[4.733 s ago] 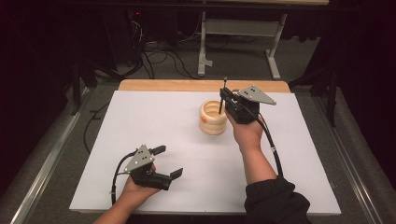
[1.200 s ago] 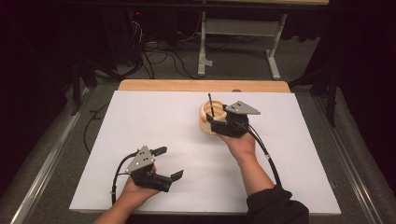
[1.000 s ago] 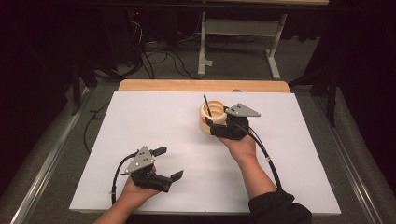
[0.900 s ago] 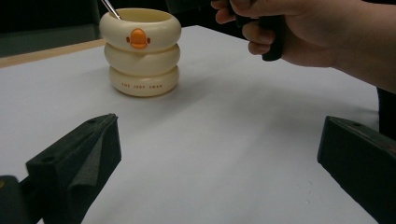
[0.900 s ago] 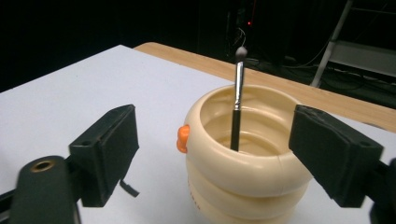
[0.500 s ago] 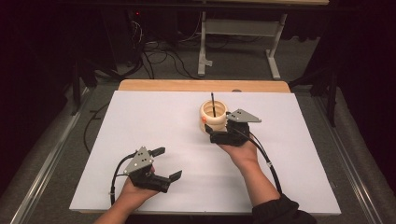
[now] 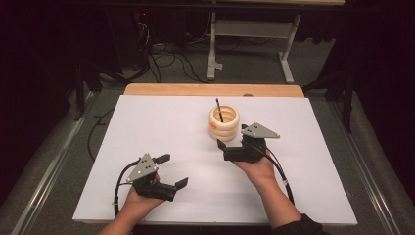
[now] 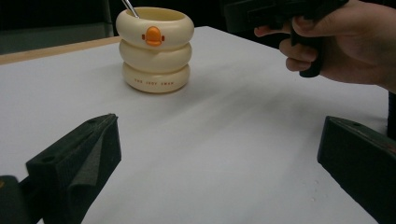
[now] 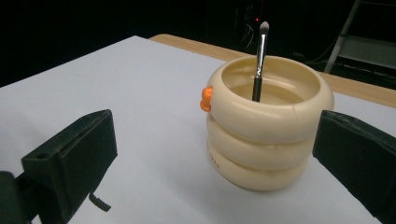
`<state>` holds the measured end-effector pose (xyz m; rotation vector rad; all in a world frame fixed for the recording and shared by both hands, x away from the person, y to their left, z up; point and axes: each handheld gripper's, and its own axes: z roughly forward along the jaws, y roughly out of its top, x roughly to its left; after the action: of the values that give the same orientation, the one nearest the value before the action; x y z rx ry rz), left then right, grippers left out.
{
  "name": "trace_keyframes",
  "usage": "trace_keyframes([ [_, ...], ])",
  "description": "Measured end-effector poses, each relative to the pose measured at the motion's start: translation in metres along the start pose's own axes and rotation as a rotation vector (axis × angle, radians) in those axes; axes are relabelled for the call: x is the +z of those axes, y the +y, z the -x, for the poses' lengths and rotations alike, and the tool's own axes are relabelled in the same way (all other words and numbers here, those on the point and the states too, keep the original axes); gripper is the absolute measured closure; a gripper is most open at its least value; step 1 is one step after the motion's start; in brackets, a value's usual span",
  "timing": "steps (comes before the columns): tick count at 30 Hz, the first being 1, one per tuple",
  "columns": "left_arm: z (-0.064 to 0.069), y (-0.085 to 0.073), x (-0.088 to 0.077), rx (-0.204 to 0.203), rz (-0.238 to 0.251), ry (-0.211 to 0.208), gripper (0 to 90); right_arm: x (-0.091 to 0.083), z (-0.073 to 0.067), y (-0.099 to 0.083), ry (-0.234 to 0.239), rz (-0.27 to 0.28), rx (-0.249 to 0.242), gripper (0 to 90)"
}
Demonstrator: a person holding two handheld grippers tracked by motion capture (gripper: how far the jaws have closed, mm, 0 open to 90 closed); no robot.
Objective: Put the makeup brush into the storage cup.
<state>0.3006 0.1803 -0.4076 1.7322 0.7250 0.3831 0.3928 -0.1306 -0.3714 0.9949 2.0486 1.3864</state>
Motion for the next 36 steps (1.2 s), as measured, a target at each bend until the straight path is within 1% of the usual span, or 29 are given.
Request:
trace_keyframes([
  [2,-0.001,0.0,-0.001,-0.005,0.002,0.003,0.4,-0.003,0.001,-0.003,-0.006,-0.002,-0.002,1.2],
  [5,-0.003,-0.001,-0.002,-0.007,0.002,0.009,0.4,-0.008,0.003,-0.008,-0.007,-0.012,-0.003,1.2],
  [8,-0.004,-0.002,-0.004,-0.008,0.0,0.016,0.4,-0.015,0.004,-0.013,-0.004,-0.01,-0.006,1.2],
  [10,-0.005,-0.002,-0.005,-0.008,0.0,0.022,0.4,-0.021,0.006,-0.018,-0.008,-0.014,-0.021,1.2],
  [14,-0.008,-0.002,-0.008,-0.02,0.008,0.035,0.4,-0.037,0.01,-0.028,-0.024,-0.014,-0.02,1.2],
  [18,-0.009,-0.002,-0.009,-0.017,0.006,0.048,0.4,-0.056,0.018,-0.04,-0.041,-0.009,-0.016,1.2],
  [19,-0.009,-0.002,-0.009,-0.017,0.006,0.051,0.4,-0.062,0.021,-0.044,-0.046,-0.005,-0.016,1.2],
  [20,-0.01,-0.002,-0.009,-0.02,0.008,0.054,0.4,-0.065,0.022,-0.046,-0.048,-0.003,-0.014,1.2],
  [21,-0.01,-0.003,-0.009,-0.021,0.008,0.056,0.4,-0.073,0.025,-0.05,-0.053,0.004,-0.009,1.2],
  [27,-0.009,-0.003,-0.01,-0.028,0.009,0.07,0.3,-0.099,0.035,-0.06,-0.079,0.036,0.003,1.2],
  [28,-0.009,-0.003,-0.01,-0.031,0.009,0.072,0.4,-0.103,0.035,-0.062,-0.08,0.035,0.013,1.2],
  [29,-0.009,-0.003,-0.01,-0.031,0.009,0.074,0.4,-0.106,0.036,-0.063,-0.081,0.042,0.007,1.2],
  [31,-0.009,-0.003,-0.011,-0.034,0.009,0.079,0.4,-0.111,0.036,-0.065,-0.084,0.041,0.014,1.2],
  [33,-0.009,-0.003,-0.013,-0.037,0.011,0.082,0.4,-0.115,0.036,-0.065,-0.097,0.045,-0.004,1.2],
  [35,-0.009,-0.004,-0.014,-0.037,0.013,0.085,0.3,-0.117,0.037,-0.066,-0.097,0.05,0.005,1.2],
  [36,-0.009,-0.004,-0.015,-0.036,0.012,0.085,0.4,-0.118,0.037,-0.066,-0.101,0.055,0.002,1.2],
])
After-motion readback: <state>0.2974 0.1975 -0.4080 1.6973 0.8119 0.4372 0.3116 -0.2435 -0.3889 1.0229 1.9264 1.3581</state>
